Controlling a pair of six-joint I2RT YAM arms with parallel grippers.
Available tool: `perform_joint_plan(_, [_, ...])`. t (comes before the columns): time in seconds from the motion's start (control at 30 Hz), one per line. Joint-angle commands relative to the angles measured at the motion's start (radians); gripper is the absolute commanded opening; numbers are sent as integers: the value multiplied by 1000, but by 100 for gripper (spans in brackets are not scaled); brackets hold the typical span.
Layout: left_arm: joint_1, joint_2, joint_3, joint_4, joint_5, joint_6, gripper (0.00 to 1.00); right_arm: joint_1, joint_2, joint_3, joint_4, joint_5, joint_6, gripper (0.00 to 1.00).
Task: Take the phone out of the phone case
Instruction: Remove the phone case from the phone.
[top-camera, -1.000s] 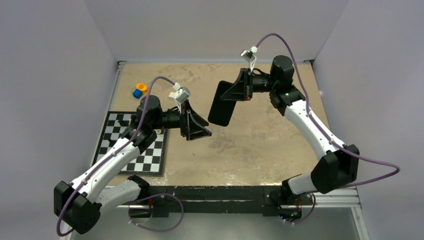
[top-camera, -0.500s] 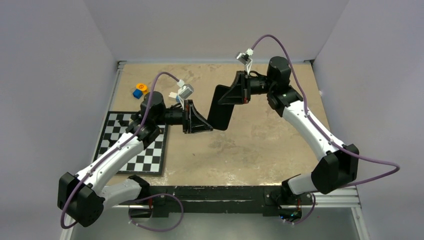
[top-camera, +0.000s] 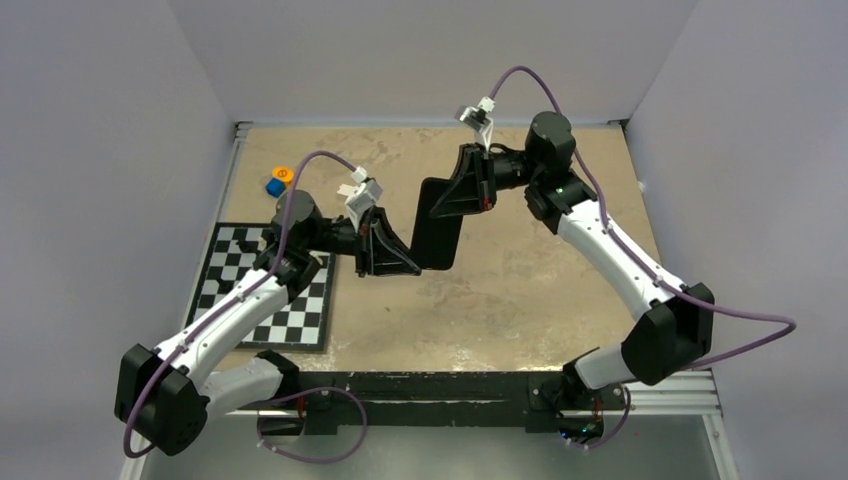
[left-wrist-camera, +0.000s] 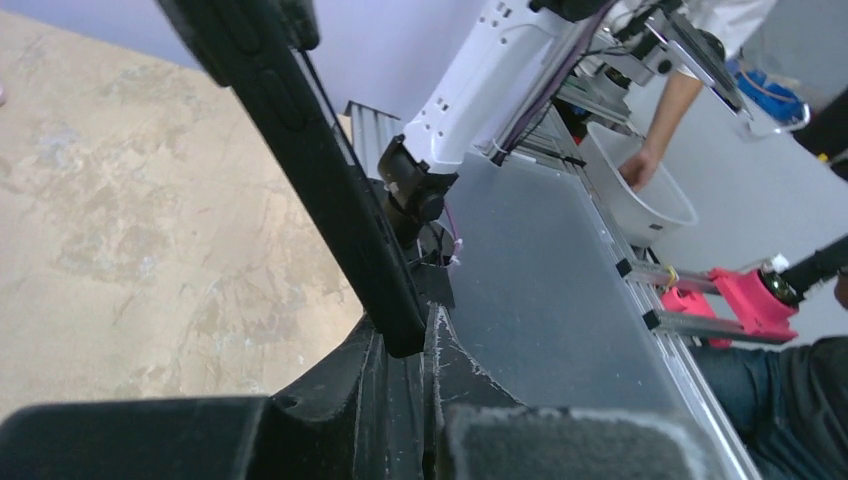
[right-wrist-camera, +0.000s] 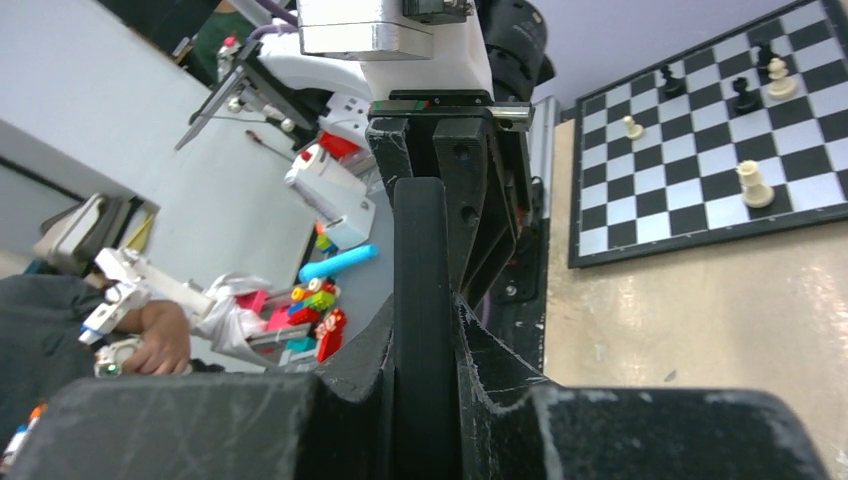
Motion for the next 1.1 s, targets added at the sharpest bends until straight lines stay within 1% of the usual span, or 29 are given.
perform_joint_plan(0.0, [-29, 8, 28, 419, 156, 18, 0, 41, 39, -10, 214, 32, 240, 0])
perform_joint_plan(0.07, [-27, 27, 38, 453, 155, 7, 0, 44, 39, -48, 302, 33, 336, 0])
perform_joint_plan(0.17, [-27, 37, 45, 439, 129, 48, 0, 48, 38, -72, 364, 39, 405, 0])
perform_joint_plan(0.27, [-26, 42, 72, 323, 108, 167, 0, 55, 38, -80, 386, 41, 440, 0])
perform_joint_plan(0.43, [-26, 43, 117, 153, 85, 309, 0, 75, 46, -85, 472, 41, 514, 0])
perform_joint_plan(0.53, [-27, 49, 122, 143, 73, 324, 0, 84, 55, -77, 503, 43, 533, 0])
perform_joint_plan(0.67, [-27, 54, 121, 133, 38, 345, 0, 91, 73, -97, 673, 50, 655, 0])
perform_joint_plan(0.7, [-27, 51, 122, 111, 16, 364, 0, 93, 77, -105, 722, 52, 703, 0])
perform_joint_plan(0.77, [-27, 46, 127, 62, -40, 406, 0, 97, 77, -110, 756, 57, 723, 0])
perform_joint_plan(0.8, [-26, 43, 125, 56, -68, 411, 0, 98, 72, -112, 746, 60, 710, 0])
perform_joint_plan(0.87, [-25, 38, 116, 48, -117, 412, 0, 98, 56, -110, 671, 66, 651, 0])
perform_joint_plan(0.93, [-25, 32, 109, 19, -196, 420, 0, 99, 48, -108, 645, 72, 633, 0])
perform_joint_plan(1.03, [-24, 30, 104, -82, -369, 454, 0, 104, 31, -107, 660, 84, 650, 0])
perform_joint_plan(1.07, [-21, 31, 100, -95, -404, 455, 0, 103, 21, -102, 629, 90, 624, 0])
